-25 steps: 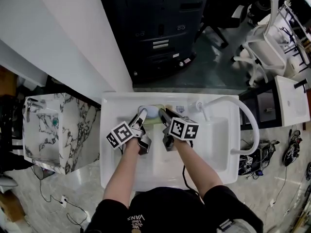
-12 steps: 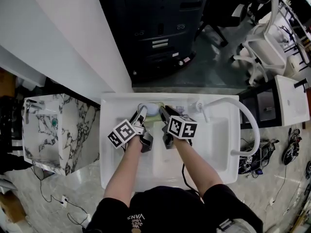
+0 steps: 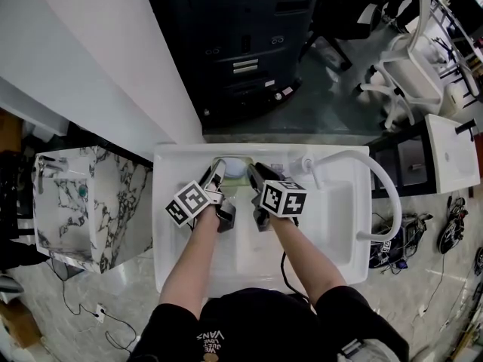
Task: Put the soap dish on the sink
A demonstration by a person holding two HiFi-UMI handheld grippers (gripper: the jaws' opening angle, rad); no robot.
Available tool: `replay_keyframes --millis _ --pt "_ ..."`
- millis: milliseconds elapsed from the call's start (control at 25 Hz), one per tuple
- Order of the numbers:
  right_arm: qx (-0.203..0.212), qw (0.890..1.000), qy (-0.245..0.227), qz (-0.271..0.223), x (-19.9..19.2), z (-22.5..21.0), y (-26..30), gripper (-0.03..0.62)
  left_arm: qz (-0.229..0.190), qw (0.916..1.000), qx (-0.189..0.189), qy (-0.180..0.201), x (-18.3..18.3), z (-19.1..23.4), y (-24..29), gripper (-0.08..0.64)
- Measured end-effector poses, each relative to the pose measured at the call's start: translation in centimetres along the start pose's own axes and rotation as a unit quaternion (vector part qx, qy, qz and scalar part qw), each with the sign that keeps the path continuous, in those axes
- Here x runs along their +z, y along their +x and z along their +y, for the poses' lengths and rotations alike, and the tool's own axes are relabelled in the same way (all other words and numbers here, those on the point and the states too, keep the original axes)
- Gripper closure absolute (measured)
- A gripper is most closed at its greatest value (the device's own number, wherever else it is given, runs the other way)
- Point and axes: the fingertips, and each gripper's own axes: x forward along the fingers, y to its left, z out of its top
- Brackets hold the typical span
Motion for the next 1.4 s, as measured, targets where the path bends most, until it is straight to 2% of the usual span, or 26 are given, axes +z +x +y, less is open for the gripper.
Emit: replay_keyframes --millis 480,1080,1400 --pt "0.011 0.999 -0.048 -0.002 -1.7 1.3 -2.3 0.520 0.003 0.9997 0.002 0.026 0.5 -0.2 0.5 0.331" --pt "0.003 0.996 -0.090 0.029 -4.4 2.3 -2.5 0.502 0.012 0.9960 0.006 0.089 0.4 -0.5 0.6 0.325" --pt "-0.008 0.993 -0.106 0.044 -5.1 2.1 -2.4 0.436 0.013 0.9955 0.012 0.093 0.2 -0.4 0.7 0.321"
